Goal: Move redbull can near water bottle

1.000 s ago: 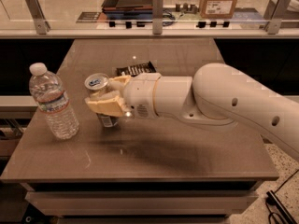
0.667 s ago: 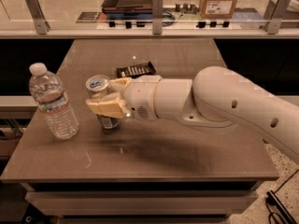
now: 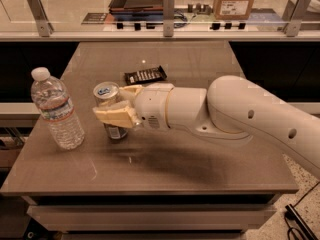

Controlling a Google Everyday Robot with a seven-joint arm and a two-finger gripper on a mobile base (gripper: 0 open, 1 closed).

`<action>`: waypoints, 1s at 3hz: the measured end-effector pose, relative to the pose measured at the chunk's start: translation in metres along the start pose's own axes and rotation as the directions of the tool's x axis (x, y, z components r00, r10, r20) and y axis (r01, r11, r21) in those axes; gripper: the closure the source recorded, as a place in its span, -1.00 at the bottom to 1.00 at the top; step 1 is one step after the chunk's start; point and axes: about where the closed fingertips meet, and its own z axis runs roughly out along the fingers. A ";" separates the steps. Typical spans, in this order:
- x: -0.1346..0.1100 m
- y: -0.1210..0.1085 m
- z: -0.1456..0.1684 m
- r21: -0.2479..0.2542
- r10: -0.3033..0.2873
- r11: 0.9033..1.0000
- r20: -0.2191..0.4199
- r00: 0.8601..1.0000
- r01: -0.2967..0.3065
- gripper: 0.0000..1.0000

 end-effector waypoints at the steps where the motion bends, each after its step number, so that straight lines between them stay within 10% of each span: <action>1: 0.003 -0.001 0.000 -0.002 0.015 1.000 0.010 1.000 -0.015 1.00; 3: 0.005 -0.001 0.002 -0.002 0.019 1.000 0.014 1.000 -0.019 0.19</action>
Offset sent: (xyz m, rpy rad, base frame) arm 0.0066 -0.0074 -0.0122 0.0321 0.0240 -0.0193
